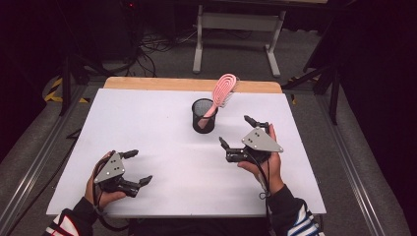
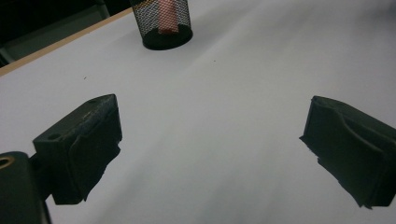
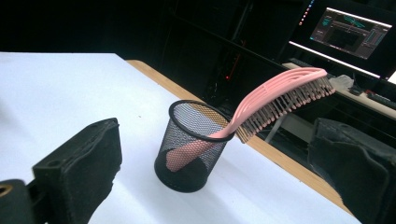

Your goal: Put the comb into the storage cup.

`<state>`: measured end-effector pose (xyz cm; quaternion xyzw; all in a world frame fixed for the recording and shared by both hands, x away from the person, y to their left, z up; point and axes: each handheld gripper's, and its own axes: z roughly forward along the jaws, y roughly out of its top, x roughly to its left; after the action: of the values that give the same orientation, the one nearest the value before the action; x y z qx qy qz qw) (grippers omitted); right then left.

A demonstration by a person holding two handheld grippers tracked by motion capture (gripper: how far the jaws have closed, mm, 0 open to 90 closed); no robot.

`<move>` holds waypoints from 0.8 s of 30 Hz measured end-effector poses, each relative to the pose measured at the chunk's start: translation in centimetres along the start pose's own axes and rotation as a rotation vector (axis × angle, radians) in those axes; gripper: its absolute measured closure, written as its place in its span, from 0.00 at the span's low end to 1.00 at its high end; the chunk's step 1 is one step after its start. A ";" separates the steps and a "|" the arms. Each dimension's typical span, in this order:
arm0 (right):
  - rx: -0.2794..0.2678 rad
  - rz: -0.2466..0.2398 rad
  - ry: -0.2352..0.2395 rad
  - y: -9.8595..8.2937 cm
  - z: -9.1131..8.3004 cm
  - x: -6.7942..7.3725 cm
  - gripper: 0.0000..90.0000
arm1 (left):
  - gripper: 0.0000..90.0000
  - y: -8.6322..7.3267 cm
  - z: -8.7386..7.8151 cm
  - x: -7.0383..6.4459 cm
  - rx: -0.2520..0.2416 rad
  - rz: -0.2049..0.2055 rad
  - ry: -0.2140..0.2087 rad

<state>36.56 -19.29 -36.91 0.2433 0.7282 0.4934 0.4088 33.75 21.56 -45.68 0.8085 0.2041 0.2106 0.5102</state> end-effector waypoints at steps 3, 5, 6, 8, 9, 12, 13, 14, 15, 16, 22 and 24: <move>-0.007 0.000 0.001 -0.2 -0.4 0.2 0.04 | 0.06 0.0 0.0 0.0 -0.002 -0.003 -0.005; -0.007 -0.008 -0.003 -0.4 -0.6 0.3 0.04 | 0.06 0.0 0.0 0.0 0.000 -0.001 -0.005; -0.007 -0.010 0.000 -0.5 -0.7 0.4 0.04 | 0.06 0.0 0.0 0.0 0.000 0.001 -0.004; -0.002 -0.017 -0.001 -0.8 -0.8 0.5 0.04 | 0.06 0.0 -0.1 0.0 -0.003 -0.002 -0.003; -0.001 -0.020 -0.001 -0.9 -0.9 0.6 0.04 | 0.06 0.0 -0.1 0.0 -0.004 -0.002 -0.002; -0.013 -0.045 -0.003 -1.4 -1.3 0.9 0.04 | 0.06 0.0 -0.1 0.0 -0.004 0.000 -0.002; -0.019 -0.048 -0.001 -1.5 -1.4 1.0 0.04 | 0.06 0.0 -0.1 0.0 -0.002 0.002 -0.002; -0.019 -0.059 0.005 -1.6 -1.5 1.1 0.04 | 0.06 0.0 -0.1 0.0 -0.002 0.002 -0.003; -0.015 -0.068 0.008 -1.7 -1.6 1.2 0.04 | 0.06 0.0 -0.2 -0.1 -0.003 0.001 -0.002; -0.011 -0.072 0.010 -1.8 -1.7 1.3 0.04 | 0.06 0.0 -0.2 -0.1 -0.003 0.001 -0.001; -0.002 -0.077 0.023 -2.5 -2.6 1.6 0.04 | 0.06 0.0 -0.2 -0.1 -0.001 0.004 0.001; -0.005 -0.075 0.017 -2.8 -3.0 1.5 0.04 | 0.06 0.0 -0.2 -0.1 0.000 0.004 0.000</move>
<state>33.38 -20.78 -39.51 0.2107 0.7389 0.4818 0.4214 33.54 21.62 -45.63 0.8090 0.2026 0.2117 0.5096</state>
